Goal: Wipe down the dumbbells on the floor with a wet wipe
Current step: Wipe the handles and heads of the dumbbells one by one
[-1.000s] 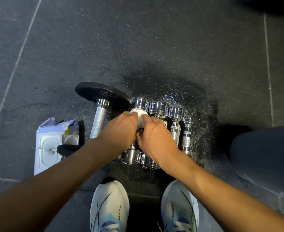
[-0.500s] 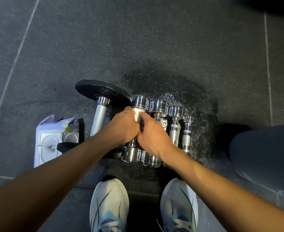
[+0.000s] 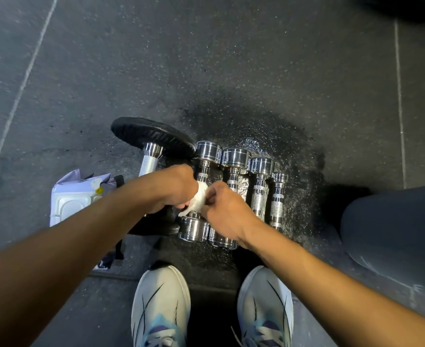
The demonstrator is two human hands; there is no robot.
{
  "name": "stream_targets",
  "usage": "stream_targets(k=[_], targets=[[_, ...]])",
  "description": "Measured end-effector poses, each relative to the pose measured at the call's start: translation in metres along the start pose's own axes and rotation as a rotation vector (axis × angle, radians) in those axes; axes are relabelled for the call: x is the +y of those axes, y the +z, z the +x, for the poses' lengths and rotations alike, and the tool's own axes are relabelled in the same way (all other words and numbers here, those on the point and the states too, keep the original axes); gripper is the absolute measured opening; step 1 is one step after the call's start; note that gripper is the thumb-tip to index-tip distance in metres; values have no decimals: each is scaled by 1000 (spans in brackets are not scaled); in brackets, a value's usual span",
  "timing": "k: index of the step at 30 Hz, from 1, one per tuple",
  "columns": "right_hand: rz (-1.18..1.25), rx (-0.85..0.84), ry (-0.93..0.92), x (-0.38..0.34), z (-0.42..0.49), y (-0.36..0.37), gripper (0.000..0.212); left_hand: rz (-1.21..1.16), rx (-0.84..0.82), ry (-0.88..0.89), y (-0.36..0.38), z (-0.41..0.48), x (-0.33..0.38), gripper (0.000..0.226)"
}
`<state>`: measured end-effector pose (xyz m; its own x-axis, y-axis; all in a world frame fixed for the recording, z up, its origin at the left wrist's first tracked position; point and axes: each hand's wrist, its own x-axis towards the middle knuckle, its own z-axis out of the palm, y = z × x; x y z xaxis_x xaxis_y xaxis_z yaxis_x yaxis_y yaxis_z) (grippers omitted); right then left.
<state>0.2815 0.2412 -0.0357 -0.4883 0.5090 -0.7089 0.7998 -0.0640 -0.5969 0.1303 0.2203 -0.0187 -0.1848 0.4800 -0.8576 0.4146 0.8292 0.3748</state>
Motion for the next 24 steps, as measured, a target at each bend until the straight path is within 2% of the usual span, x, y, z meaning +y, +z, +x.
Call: stream_targets(k=[4,6,9,13,16,18,21,24], targets=[[118,71,-29,-12,10,-8,36,-132,200,66,5,0,9,24],[87,95,-70,-16,11,-12,39,-104,246,105,7,1,9,32],[-69,56,-89,-13,8,-15,36,30,169,107,3,1,7,31],[-243,-109,-34,-8,-3,-13,36,174,5,50,-6,-3,4,17],[-408,-221,-32,-13,-12,-7,51,244,-127,13,1,-8,8,24],[-465,-263,-7,-20,-15,-4,60,224,-128,-8,5,-9,9,22],[-417,-270,36,-29,-10,-5,53,67,-107,-39,5,-3,5,26],[-168,-169,71,-28,-3,-13,48,-115,-24,-34,1,8,-1,24]])
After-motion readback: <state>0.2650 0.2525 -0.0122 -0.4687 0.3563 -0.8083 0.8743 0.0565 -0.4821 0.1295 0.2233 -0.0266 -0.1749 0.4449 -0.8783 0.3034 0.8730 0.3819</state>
